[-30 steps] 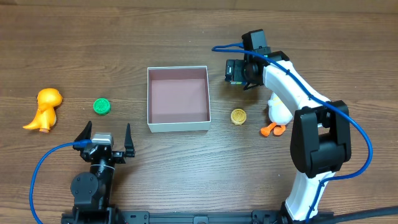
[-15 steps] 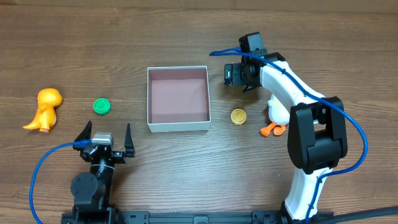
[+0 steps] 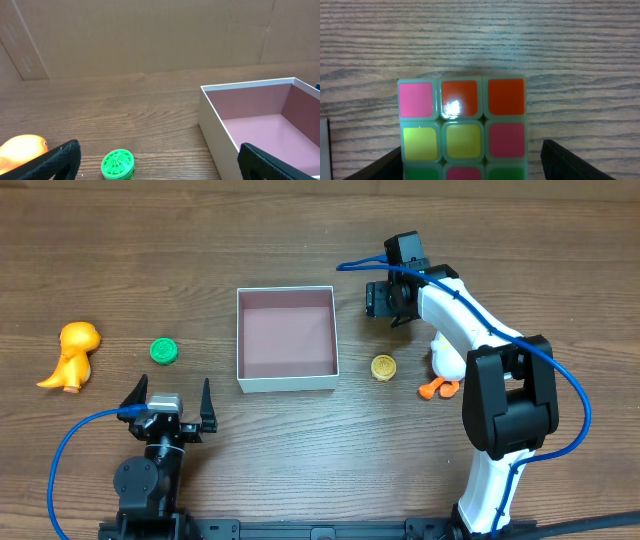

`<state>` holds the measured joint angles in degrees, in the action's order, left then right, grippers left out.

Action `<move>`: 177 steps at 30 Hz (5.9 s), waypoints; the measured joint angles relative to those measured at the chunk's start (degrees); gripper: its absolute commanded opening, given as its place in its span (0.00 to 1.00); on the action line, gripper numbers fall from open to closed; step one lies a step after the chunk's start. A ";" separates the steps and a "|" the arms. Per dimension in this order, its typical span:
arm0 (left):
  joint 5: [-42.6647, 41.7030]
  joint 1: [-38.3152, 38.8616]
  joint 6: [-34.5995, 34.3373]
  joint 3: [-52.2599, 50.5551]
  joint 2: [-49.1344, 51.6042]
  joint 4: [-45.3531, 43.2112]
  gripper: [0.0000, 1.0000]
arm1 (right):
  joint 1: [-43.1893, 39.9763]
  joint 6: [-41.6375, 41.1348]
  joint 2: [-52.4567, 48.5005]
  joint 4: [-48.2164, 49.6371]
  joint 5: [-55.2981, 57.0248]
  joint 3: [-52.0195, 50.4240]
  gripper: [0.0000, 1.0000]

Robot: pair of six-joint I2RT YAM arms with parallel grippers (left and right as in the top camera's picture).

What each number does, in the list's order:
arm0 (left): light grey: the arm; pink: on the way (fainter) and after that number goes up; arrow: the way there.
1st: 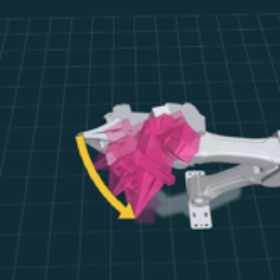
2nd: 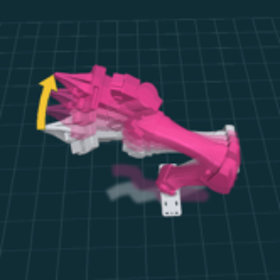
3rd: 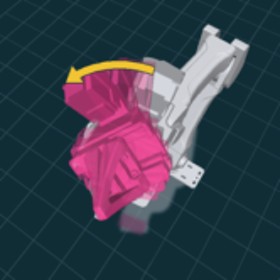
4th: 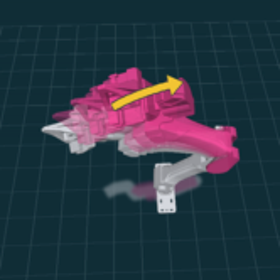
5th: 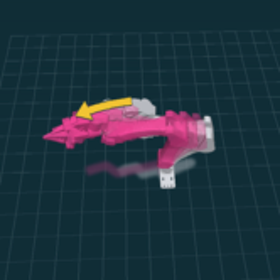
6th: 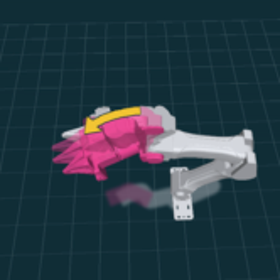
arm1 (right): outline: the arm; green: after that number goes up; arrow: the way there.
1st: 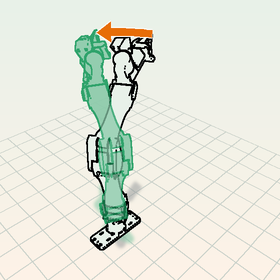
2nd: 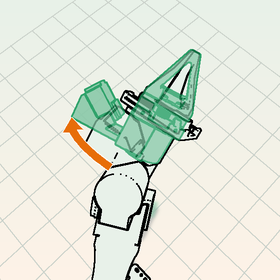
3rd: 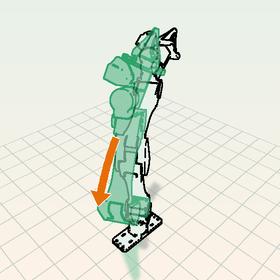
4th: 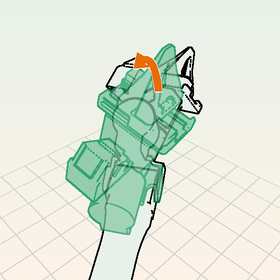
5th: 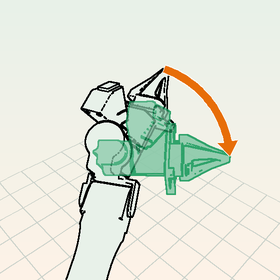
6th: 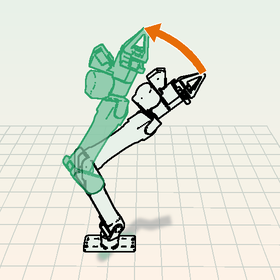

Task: Pack container
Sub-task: 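Close the right gripper on the Rubik's cube and lift it, then carry the cube left with the right gripper over the box, then lower the cube into the box and open the right gripper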

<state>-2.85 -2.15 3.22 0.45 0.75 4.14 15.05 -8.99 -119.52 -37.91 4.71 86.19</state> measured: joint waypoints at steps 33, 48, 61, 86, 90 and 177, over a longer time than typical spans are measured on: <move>0.00 0.00 0.00 0.00 0.00 0.00 1.00 | 0.00 0.02 0.00 2.64 0.02 0.04 0.49; 0.00 0.00 0.00 0.00 0.00 0.00 1.00 | 0.09 0.31 -0.28 -15.19 2.29 19.45 0.45; 0.00 0.00 0.00 0.00 0.00 0.00 1.00 | 9.99 -1.86 -0.46 -35.30 2.14 41.94 0.44; 0.00 0.00 0.00 0.00 0.00 -0.02 1.00 | 20.04 -13.44 -0.46 -34.93 -1.81 33.33 0.45; 0.00 0.00 0.00 0.00 0.00 0.00 1.00 | 20.17 -13.51 -0.46 -31.28 -1.90 28.59 0.45; 0.00 0.00 0.00 0.00 0.00 0.00 1.00 | 22.10 -10.49 -0.85 -24.57 -1.09 17.51 0.04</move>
<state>-2.85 -2.15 3.22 0.45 0.75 4.14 37.15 -19.49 -120.38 -62.48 3.62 103.70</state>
